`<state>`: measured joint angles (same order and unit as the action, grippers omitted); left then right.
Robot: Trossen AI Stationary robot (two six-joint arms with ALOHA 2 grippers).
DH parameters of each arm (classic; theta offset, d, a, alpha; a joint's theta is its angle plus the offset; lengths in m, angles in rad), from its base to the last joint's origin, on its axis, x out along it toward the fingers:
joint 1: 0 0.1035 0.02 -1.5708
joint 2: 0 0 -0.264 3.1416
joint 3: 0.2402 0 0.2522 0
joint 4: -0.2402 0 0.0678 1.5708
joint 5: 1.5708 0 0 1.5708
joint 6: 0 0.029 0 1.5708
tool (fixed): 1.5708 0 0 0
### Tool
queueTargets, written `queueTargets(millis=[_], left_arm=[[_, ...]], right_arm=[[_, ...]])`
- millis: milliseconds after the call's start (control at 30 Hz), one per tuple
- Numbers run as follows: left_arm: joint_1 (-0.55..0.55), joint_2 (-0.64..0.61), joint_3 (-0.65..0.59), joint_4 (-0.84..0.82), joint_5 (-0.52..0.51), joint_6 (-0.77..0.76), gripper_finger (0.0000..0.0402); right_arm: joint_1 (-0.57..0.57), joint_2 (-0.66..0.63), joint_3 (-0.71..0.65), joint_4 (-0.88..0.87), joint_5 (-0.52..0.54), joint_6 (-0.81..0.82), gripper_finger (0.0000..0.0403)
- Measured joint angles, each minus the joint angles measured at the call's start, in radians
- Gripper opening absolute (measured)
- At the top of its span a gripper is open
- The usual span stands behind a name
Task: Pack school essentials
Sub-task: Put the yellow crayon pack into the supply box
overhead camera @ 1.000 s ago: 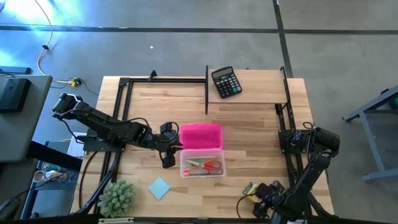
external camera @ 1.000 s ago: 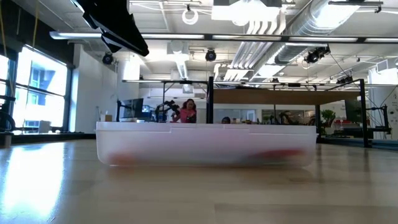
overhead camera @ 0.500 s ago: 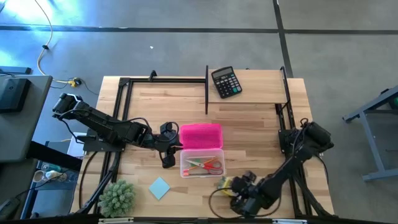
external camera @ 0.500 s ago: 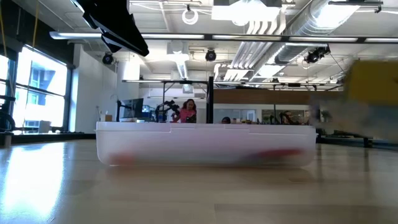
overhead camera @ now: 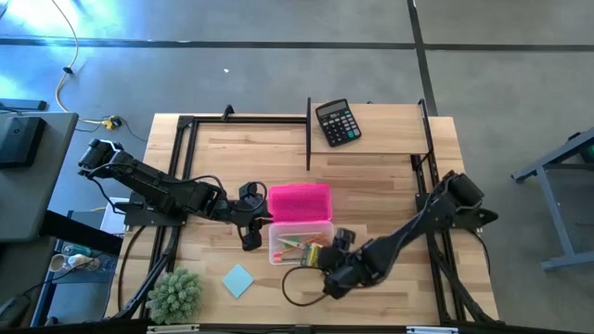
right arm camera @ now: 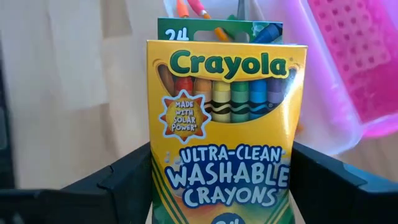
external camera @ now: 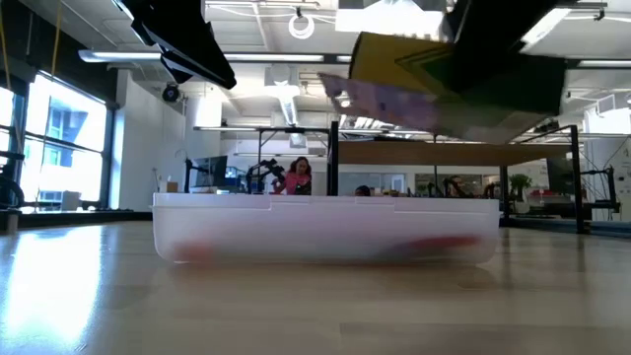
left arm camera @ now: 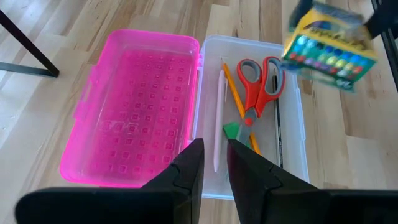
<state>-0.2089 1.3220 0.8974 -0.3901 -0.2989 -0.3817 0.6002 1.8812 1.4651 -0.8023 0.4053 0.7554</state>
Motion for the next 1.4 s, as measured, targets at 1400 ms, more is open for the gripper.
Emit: queueTargets(millis=[1400], left_arm=[[0.0, 0.0, 0.0, 0.002, 0.0, 0.0, 0.0062]], right_arm=[[-0.286, 0.013, -0.107, 0.151, -0.232, -0.596, 0.0303]])
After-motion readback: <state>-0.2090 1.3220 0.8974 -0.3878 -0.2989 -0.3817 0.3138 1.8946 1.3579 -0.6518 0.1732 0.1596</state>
